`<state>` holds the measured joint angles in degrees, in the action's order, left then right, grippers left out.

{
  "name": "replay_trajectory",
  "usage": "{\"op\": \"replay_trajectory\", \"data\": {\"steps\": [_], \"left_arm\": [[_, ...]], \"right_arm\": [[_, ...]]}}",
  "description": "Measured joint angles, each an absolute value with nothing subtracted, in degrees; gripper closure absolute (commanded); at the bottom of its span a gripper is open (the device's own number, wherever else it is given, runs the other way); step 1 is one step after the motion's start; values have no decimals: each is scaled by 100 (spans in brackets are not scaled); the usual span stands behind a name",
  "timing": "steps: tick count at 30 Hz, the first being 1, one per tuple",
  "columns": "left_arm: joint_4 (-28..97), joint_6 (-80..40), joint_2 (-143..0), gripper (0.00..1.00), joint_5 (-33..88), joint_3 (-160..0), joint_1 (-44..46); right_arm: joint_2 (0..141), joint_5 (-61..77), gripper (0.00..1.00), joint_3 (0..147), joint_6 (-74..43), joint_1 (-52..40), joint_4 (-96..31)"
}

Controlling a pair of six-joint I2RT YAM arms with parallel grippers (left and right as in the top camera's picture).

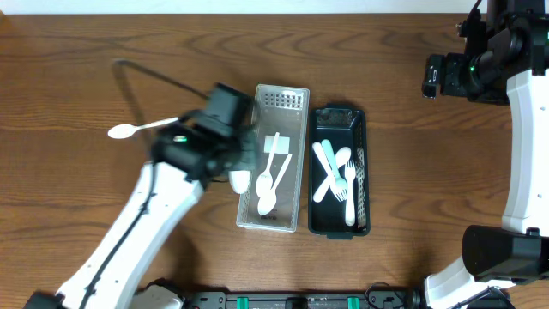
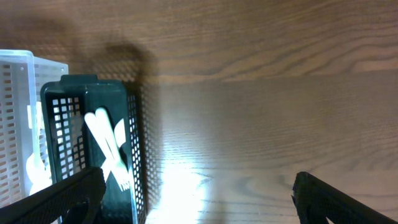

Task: Pack container
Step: 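Carry the spoon into the white basket and open the left gripper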

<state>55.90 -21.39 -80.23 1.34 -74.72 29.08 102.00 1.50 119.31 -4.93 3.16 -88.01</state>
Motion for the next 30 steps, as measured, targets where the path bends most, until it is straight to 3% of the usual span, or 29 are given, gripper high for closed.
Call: {"op": "replay_trajectory", "data": {"steps": [8, 11, 16, 23, 30], "left_arm": [[5127, -1911, -9133, 92, 132, -7472, 3509], [5085, -1870, -9539, 76, 132, -7472, 3507], [5011, -1811, -9931, 59, 132, -7470, 3509], [4928, -1614, -9929, 59, 25, -7472, 3509], [4989, -1372, -9325, 52, -1079, -8099, 3347]], "right_arm": [[10200, 150, 1, 11931, -493, 316, -8805], [10200, 150, 1, 11931, -495, 316, -8825], [10200, 150, 1, 11931, -493, 316, -8825], [10200, 150, 1, 11931, -493, 316, -8792], [10200, 152, 1, 11931, -425, 316, -8792]]}}
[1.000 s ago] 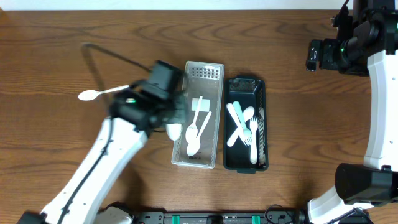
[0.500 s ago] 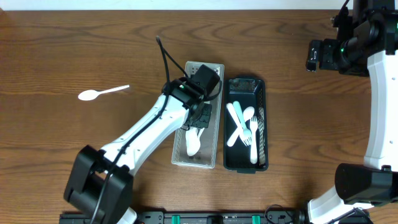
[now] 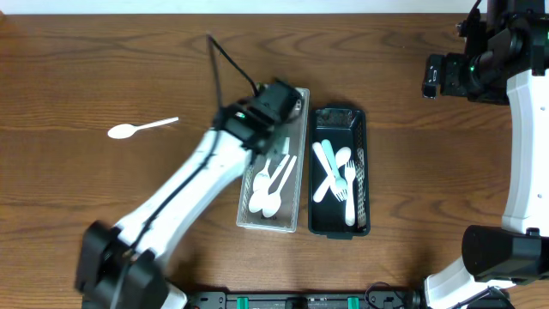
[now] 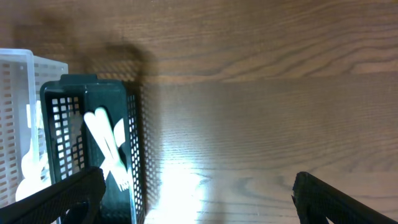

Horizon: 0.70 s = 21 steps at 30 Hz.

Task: Pack container
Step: 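Carry the spoon into the white basket and open the left gripper, then move the left gripper to the last white spoon and grasp it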

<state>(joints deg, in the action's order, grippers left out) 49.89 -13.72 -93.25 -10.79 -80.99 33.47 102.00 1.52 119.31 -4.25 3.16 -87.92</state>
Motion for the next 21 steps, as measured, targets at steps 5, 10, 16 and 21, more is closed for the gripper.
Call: {"op": "replay_trajectory", "data": {"steps": [5, 10, 16, 21], "left_arm": [[4543, -1415, -8471, 42, -1715, -8833, 2458], [4211, -2078, -8206, 44, -1833, -8982, 980], [4213, -2366, -8960, 43, -1282, -8965, -23], [4268, -2379, -9668, 56, -976, -8954, -252]], "right_arm": [[10200, 150, 1, 11931, -360, 316, -8799], [10200, 150, 1, 11931, -338, 316, -8801], [10200, 150, 1, 11931, -336, 316, -8801], [10200, 150, 1, 11931, -336, 316, -8753]]}}
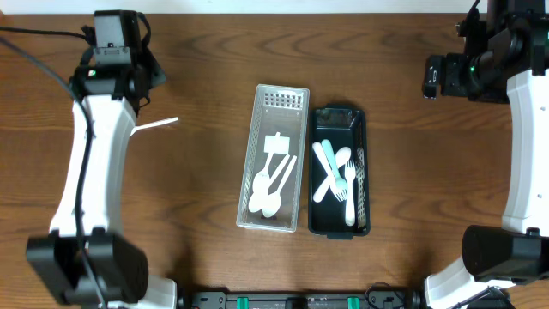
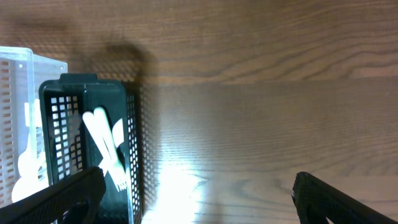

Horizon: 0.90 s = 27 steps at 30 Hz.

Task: Pack container
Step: 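Move the left gripper to the last white spoon and grasp it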

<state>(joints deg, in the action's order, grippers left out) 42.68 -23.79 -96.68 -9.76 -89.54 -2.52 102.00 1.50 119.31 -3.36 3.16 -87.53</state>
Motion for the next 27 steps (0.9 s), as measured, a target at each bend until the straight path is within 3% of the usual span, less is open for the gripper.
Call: {"op": "replay_trajectory", "data": {"steps": [19, 27], "left_arm": [[4047, -6923, -11863, 43, -158, -8947, -908], [4010, -7684, -12361, 43, 436, -8943, -1457]], "right_arm": [[10200, 150, 1, 11931, -342, 316, -8847], [10200, 150, 1, 11931, -425, 316, -8849]]}}
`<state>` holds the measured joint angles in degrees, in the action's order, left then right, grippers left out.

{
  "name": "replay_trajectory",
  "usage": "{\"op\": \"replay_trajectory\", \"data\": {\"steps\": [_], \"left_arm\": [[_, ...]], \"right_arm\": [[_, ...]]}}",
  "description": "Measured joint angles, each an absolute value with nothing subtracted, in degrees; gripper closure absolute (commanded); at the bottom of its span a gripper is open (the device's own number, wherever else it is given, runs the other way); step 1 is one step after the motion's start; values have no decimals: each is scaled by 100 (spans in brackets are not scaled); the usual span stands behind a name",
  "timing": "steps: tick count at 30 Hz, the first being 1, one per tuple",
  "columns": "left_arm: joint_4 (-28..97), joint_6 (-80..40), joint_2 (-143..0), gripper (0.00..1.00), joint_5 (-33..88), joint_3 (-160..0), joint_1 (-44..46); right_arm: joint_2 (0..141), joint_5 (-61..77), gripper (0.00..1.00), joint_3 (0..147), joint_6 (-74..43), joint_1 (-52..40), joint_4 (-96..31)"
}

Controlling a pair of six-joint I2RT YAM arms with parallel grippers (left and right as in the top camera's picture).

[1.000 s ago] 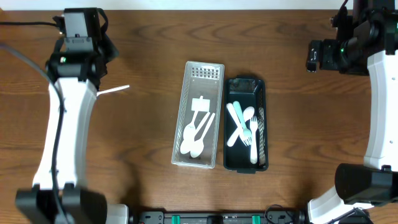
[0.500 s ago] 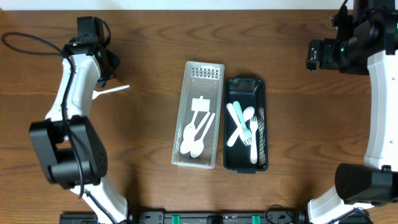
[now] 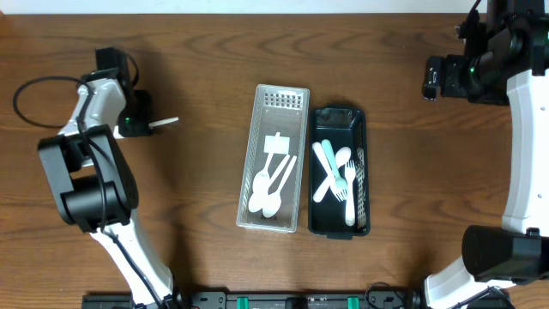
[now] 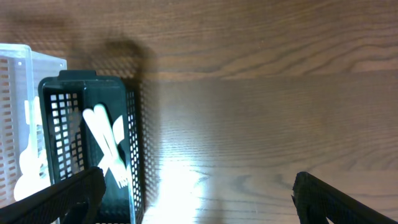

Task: Pack container
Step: 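Move the left gripper to the last white spoon and grasp it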

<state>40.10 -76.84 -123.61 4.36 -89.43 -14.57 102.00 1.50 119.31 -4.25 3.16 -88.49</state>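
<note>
A clear perforated basket (image 3: 283, 99) in the middle of the table holds three white spoons (image 3: 269, 184) and a small white card. Beside it on the right, a black basket (image 3: 337, 112) holds white and teal forks and spoons (image 3: 334, 176). One white spoon (image 3: 165, 123) lies on the table at the far left, only its handle showing. My left gripper (image 3: 129, 123) sits over its bowl end, and its jaws are hidden. My right gripper (image 4: 196, 202) hangs open high at the right, with the black basket (image 4: 134, 143) off to its left.
A black cable (image 3: 39, 90) loops on the table left of the left arm. The right arm's body (image 3: 515, 129) runs along the right edge. Bare wood lies between the loose spoon and the baskets, and right of the black basket.
My left gripper was at the far back left of the table, and now it is down on the bowl end of the loose spoon. The spoon's handle lies where it was. The right arm has not moved.
My left gripper was at the clear basket's left edge with a white spoon, two spoons lying inside. Then it was over that basket's far end, three spoons inside. Then it stood at the far back left, and now it sits on the loose spoon.
</note>
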Motion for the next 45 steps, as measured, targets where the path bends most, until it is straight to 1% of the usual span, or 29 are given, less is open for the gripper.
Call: {"op": "replay_trajectory", "data": {"steps": [8, 10, 11, 12, 13, 15, 19, 21, 27, 30, 31, 32, 33, 36, 38, 45], "left_arm": [[4001, -7822, -12368, 44, 567, -8943, -1581], [4003, -7826, -12368, 52, 565, -8943, -1588], [4003, -7839, -12368, 60, 565, -8943, -1592], [4001, -7867, -12368, 66, 565, -8943, -1599], [4005, -7878, -12368, 67, 563, -8943, -1603], [4029, -7859, -12368, 67, 565, -8943, -1605], [4101, -7867, -12368, 71, 569, -8943, -1605], [4200, -7922, -12368, 75, 569, -8943, -1605], [4357, -7972, -12368, 77, 567, -8943, -1605], [4364, -7977, -12368, 82, 565, -8943, -1605], [4368, -7979, -12368, 81, 565, -8943, -1605], [4375, -7975, -12368, 87, 567, -8943, -1605], [4375, -7990, -12368, 89, 567, -8943, -1605], [4383, -7990, -12368, 90, 567, -8943, -1605], [4397, -7990, -12368, 94, 567, -8943, -1605], [4469, -7811, -12368, 94, 567, -8943, -1605]], "right_arm": [[10200, 150, 1, 11931, -565, 316, -8849], [10200, 150, 1, 11931, -578, 316, -8849], [10200, 150, 1, 11931, -585, 316, -8849], [10200, 150, 1, 11931, -587, 316, -8849], [10200, 150, 1, 11931, -587, 316, -8851], [10200, 150, 1, 11931, -589, 316, -8860], [10200, 150, 1, 11931, -589, 316, -8943], [10200, 150, 1, 11931, -589, 316, -8976], [10200, 150, 1, 11931, -589, 316, -9059], [10200, 150, 1, 11931, -587, 316, -9087], [10200, 150, 1, 11931, -589, 316, -9087], [10200, 150, 1, 11931, -589, 316, -9087], [10200, 150, 1, 11931, -589, 316, -9087], [10200, 150, 1, 11931, -587, 316, -9087], [10200, 150, 1, 11931, -589, 316, -9087], [10200, 148, 1, 11931, -589, 316, -9083]]}}
